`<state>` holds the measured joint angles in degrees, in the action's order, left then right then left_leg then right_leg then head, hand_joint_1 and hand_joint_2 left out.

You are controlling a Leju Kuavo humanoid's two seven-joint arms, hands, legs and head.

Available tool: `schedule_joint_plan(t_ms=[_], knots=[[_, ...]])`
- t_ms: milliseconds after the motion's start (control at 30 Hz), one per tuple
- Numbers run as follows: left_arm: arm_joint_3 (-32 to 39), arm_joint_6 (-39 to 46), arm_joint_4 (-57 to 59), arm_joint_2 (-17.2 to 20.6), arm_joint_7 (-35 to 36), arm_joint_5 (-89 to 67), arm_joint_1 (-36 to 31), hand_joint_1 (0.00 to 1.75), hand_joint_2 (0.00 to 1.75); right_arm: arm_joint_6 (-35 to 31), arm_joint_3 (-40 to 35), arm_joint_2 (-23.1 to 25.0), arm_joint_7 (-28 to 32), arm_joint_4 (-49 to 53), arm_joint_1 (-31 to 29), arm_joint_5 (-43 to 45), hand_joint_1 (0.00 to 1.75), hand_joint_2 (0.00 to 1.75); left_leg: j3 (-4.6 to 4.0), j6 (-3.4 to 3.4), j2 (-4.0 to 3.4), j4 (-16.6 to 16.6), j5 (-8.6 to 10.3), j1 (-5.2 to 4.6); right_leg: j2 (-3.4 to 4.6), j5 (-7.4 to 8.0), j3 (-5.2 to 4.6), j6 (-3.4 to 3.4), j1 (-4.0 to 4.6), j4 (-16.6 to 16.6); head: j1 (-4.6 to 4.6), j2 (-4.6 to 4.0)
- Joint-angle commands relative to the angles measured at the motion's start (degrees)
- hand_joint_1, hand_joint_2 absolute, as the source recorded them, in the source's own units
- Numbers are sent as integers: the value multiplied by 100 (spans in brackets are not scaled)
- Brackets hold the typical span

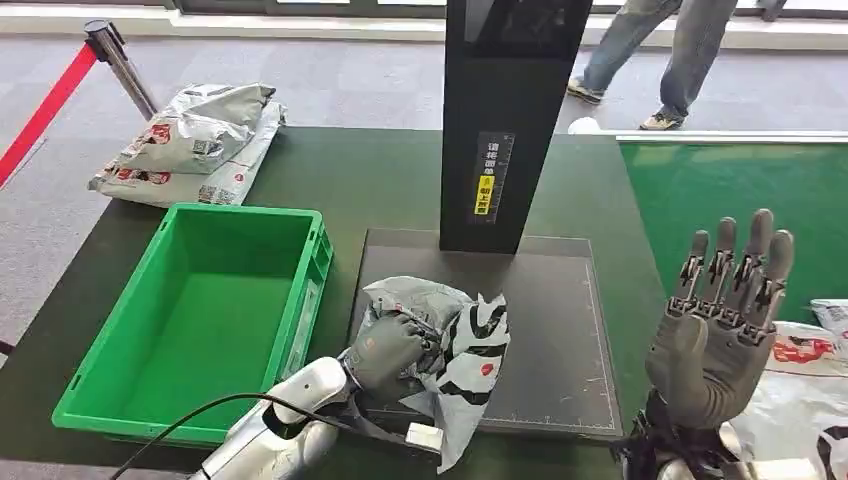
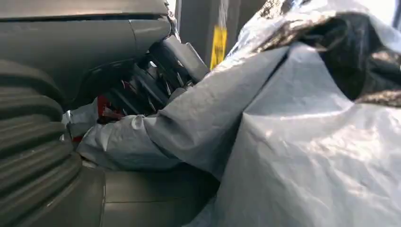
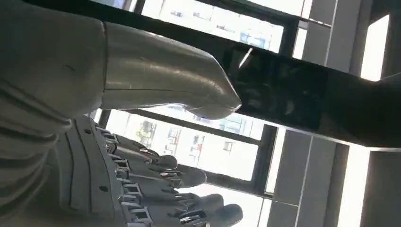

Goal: Moved the parcel from conveyor to table for the left to box.

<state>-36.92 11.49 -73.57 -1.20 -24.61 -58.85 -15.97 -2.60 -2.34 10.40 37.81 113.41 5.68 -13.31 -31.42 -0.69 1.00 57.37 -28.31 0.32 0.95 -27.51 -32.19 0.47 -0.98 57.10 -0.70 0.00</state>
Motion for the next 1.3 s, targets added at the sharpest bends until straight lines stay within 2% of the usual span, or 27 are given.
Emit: schedule_joint_plan(t_ms=[33, 133, 167, 267, 333, 433, 500, 600, 667, 767, 967, 1000, 1033, 1067, 1300], knots=[[814, 1011, -904, -134, 342, -415, 328, 175, 175, 31, 423, 123, -21, 49, 65, -15, 0, 175, -8, 0, -9, 2, 3, 4, -3, 4, -6, -2, 5, -1, 0, 0], [1363, 1571, -1091, -246, 539, -354, 513, 175, 175, -36, 360, 116, 15, 56, 272, 4, 0, 175, -6, 0, -6, 0, 5, 8, -8, 6, -1, -2, 10, -7, -2, 0], [1762, 2102, -1220, -348, 696, -352, 652, 175, 175, -51, 315, 101, 48, 24, 317, 17, 0, 175, -1, 0, -10, -5, 8, 8, -9, 9, 3, -3, 11, -13, 0, 0], [2582, 2770, -1519, -291, 905, -386, 835, 175, 175, -104, 205, 93, 83, -114, 226, 35, 0, 175, 2, -1, -27, -7, 5, 7, 8, 10, -1, -5, 10, -12, 0, 0], [2679, 2767, -1556, -253, 867, -317, 847, 175, 175, -112, 184, 90, 82, -146, 182, 34, 0, 175, 2, -3, -44, -7, 2, 8, 26, 12, -7, -6, 11, -8, -2, 0], [2674, 2774, -1520, -309, 853, -322, 843, 175, 175, -118, 181, 80, 82, -138, 164, 34, 0, 175, -3, -2, -14, -5, 5, 4, 2, 6, -5, -2, 9, -6, 0, 0], [3550, 2851, -1671, -673, 685, 41, 869, 175, 175, -154, 151, 77, 53, -225, 39, 49, 0, 175, -4, -1, -8, -4, 4, 2, -1, 4, -5, 0, 8, -4, -2, 0], [4565, 2851, -1201, -688, 336, 578, 637, 175, 175, -265, 68, -17, -18, -397, -140, 70, 0, 175, -4, 0, -38, -2, 2, 8, 26, 12, -9, 0, 12, -5, 0, 0], [4648, 2851, -904, -542, 442, 792, 512, 175, 175, -312, 57, -41, -25, -427, -149, 71, 0, 175, -1, -1, -49, -11, 9, 12, 29, 21, -6, -4, 12, -11, 0, 0], [4722, 2851, -807, -565, 438, 812, 477, 175, 175, -325, 57, -50, -25, -417, -119, 70, 0, 175, -3, -3, -12, -7, 5, 11, 3, 6, -2, -1, 6, -6, 0, 0], [4595, 2066, 524, -434, 1382, 471, 83, 175, 175, -397, 39, -71, -62, -440, -36, -52, 0, 175, 0, 1, 8, -9, 8, 8, -15, 3, 6, 0, 7, -10, 0, 0], [4682, 2279, 741, -462, 1658, 197, 32, 0, 175, -374, -9, -68, -108, -466, -63, -127, 0, 175, 5, 1, -1, -16, 14, 7, -12, 10, 9, -2, 7, -16, 0, 0], [4712, 2307, 802, -494, 1683, 230, 13, 0, 175, -372, -40, -57, -133, -494, -95, -169, 0, 175, 2, 1, 3, -12, 11, 7, -13, 7, 7, 0, 6, -12, -2, 0], [4709, 2327, 849, -488, 1681, 209, 13, 0, 0, -377, -72, -44, -153, -517, -123, -201, 0, 175, 6, 1, -2, -18, 16, 6, -12, 12, 9, -2, 4, -17, 0, 0], [4707, 2350, 813, -487, 1809, 108, 22, 0, 0, -389, -87, -39, -198, -539, -157, -248, 0, 175, 5, -1, -6, -9, 8, 7, -3, 8, 9, -3, 0, -8, 2, 0]])
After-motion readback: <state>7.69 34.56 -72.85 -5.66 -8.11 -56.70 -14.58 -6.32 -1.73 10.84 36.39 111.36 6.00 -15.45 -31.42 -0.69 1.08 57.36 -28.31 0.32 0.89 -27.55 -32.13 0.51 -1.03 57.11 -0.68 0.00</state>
